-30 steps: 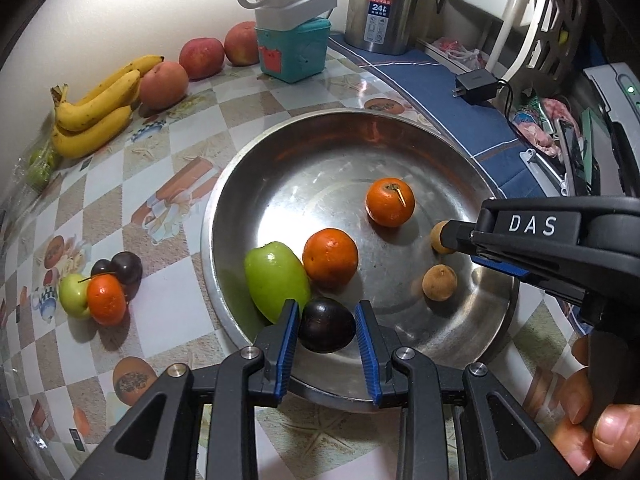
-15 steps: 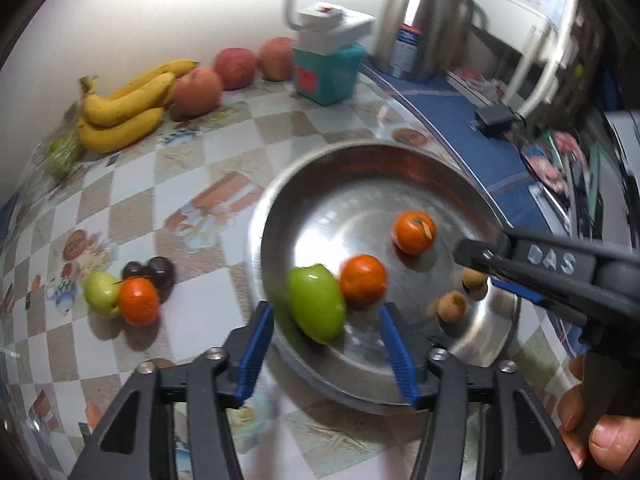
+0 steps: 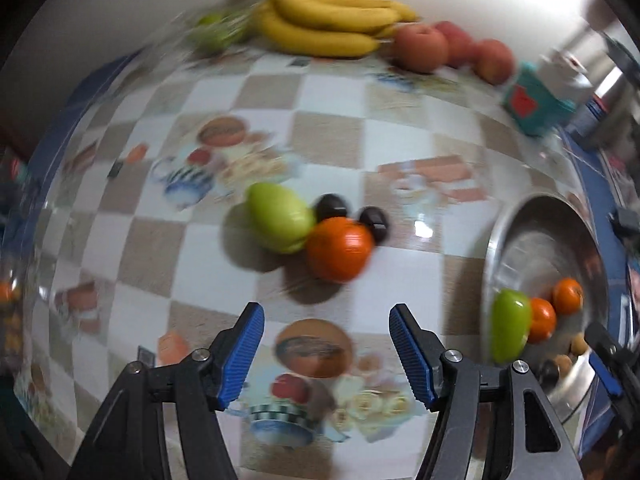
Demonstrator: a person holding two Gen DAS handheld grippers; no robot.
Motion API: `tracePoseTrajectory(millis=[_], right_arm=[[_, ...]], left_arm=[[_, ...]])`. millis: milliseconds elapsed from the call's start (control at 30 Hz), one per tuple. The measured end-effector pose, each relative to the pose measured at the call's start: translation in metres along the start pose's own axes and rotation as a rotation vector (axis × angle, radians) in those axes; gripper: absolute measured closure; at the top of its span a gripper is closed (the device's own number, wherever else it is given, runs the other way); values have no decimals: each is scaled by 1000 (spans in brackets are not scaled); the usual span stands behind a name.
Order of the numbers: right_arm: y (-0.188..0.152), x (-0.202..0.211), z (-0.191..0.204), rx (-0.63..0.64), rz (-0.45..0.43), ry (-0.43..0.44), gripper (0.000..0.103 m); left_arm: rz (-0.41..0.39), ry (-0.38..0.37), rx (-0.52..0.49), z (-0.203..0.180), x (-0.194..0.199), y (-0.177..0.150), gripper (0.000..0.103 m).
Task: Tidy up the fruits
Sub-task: 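Open both tools to drop the tan fruit and plum into the bowl, then move both tools back toward the remaining fruit cluster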
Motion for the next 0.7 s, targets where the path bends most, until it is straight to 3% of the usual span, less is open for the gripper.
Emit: tracePoseTrajectory(millis=[267, 433, 533, 600, 700], right_arm=[[-12, -3, 34, 125, 17, -1, 53], [-16, -6, 44, 161, 23, -4, 53], [-17, -7, 45, 169, 29, -9, 52], [-17, -9, 45, 176, 32, -18, 28], [-17, -8, 45, 194, 24, -29, 20]], left_arm=[[4, -21, 121, 37, 2, 9, 29], [15, -23, 149, 44, 1, 10, 27], [22, -17, 151, 45, -1, 8, 21], [25, -11, 151, 45, -1, 6, 15], [35, -7, 146, 44, -4, 3, 7]])
Point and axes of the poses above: each gripper's, at about its wrist camera, not at the fingertips, and x roughly against the way its jaws point, z to its left, y to its top, the point moved 8 cm from there along -x, roughly the way its jaws point, and after that the axes turned 10 degrees about y, right-handed, at the moved point
